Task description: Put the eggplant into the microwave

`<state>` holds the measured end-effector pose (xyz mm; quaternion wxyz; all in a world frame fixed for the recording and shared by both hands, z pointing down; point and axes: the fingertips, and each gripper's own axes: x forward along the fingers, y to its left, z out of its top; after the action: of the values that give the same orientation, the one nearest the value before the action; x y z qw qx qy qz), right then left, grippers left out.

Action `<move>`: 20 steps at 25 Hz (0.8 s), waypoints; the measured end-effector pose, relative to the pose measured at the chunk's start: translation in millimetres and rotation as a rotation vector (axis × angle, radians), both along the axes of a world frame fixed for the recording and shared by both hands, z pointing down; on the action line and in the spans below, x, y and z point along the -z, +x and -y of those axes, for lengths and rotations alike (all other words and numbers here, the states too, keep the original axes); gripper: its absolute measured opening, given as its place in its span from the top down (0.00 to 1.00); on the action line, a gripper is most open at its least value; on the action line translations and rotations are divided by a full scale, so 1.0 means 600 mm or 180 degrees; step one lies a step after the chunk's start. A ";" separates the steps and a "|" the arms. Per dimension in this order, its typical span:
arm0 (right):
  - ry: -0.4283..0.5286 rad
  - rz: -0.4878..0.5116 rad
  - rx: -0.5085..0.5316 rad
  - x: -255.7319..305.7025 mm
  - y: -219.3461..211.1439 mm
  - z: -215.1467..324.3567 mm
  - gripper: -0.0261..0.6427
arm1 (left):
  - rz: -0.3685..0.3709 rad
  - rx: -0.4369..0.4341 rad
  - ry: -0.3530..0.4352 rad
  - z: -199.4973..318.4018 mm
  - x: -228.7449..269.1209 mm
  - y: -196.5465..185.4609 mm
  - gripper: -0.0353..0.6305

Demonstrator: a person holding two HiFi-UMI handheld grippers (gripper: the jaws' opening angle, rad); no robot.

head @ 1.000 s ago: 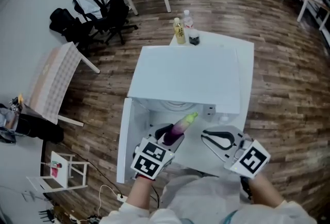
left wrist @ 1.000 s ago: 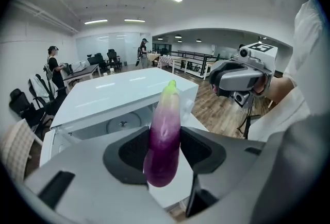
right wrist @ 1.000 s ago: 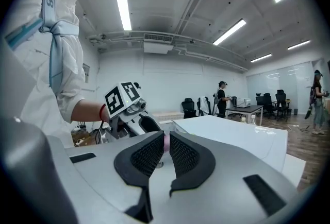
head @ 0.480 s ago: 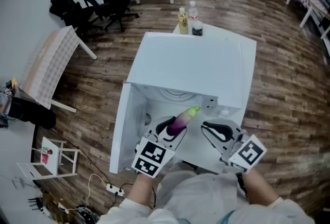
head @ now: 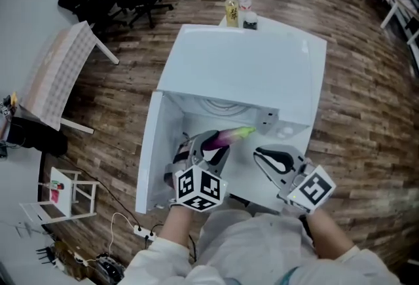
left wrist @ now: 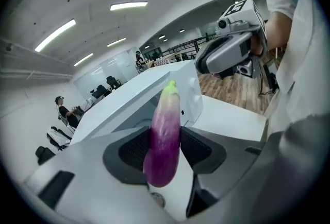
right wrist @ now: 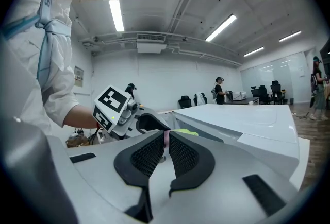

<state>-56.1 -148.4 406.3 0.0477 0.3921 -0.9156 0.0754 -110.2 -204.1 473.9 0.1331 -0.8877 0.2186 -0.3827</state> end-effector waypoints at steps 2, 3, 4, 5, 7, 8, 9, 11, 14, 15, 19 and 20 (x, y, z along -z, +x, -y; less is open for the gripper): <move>-0.0012 0.0012 -0.0059 -0.003 -0.002 -0.001 0.91 | 0.0047 -0.0059 0.0115 0.010 0.001 0.002 0.66; -0.0019 0.0016 -0.0093 -0.004 -0.002 -0.001 0.91 | 0.0065 -0.0082 0.0171 0.015 0.002 0.003 0.66; -0.0023 0.0011 -0.0126 -0.006 -0.001 -0.001 0.91 | 0.0097 -0.0102 0.0231 0.019 0.001 0.005 0.66; -0.0019 0.0002 -0.0156 -0.008 -0.001 -0.001 0.91 | 0.0144 -0.0125 0.0295 0.023 -0.001 0.007 0.66; 0.0006 0.0001 -0.0222 -0.010 0.000 0.001 0.91 | 0.0248 -0.0186 0.0422 0.030 -0.007 0.011 0.66; 0.0016 0.0000 -0.0259 -0.010 0.001 0.002 0.91 | 0.0289 -0.0220 0.0481 0.034 -0.011 0.013 0.66; 0.0027 -0.0007 -0.0295 -0.012 0.003 0.004 0.91 | 0.0321 -0.0252 0.0539 0.038 -0.016 0.016 0.66; 0.0057 -0.0032 -0.0368 -0.020 0.007 0.010 0.91 | 0.0369 -0.0312 0.0647 0.047 -0.026 0.023 0.66; 0.0108 -0.0088 -0.0485 -0.038 0.012 0.023 0.91 | 0.0421 -0.0395 0.0779 0.063 -0.042 0.031 0.66; 0.0113 -0.0098 -0.0533 -0.045 0.012 0.027 0.91 | 0.0437 -0.0417 0.0816 0.068 -0.047 0.032 0.66; 0.0129 -0.0103 -0.0758 -0.079 0.009 0.038 0.91 | 0.0528 -0.0483 0.0952 0.090 -0.073 0.029 0.66; 0.0136 -0.0110 -0.0813 -0.086 0.008 0.041 0.91 | 0.0558 -0.0498 0.0982 0.096 -0.081 0.029 0.66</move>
<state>-51.1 -173.1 458.1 0.0451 0.5077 -0.8586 0.0545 -92.7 -261.9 522.7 0.3155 -0.8343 0.1926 -0.4090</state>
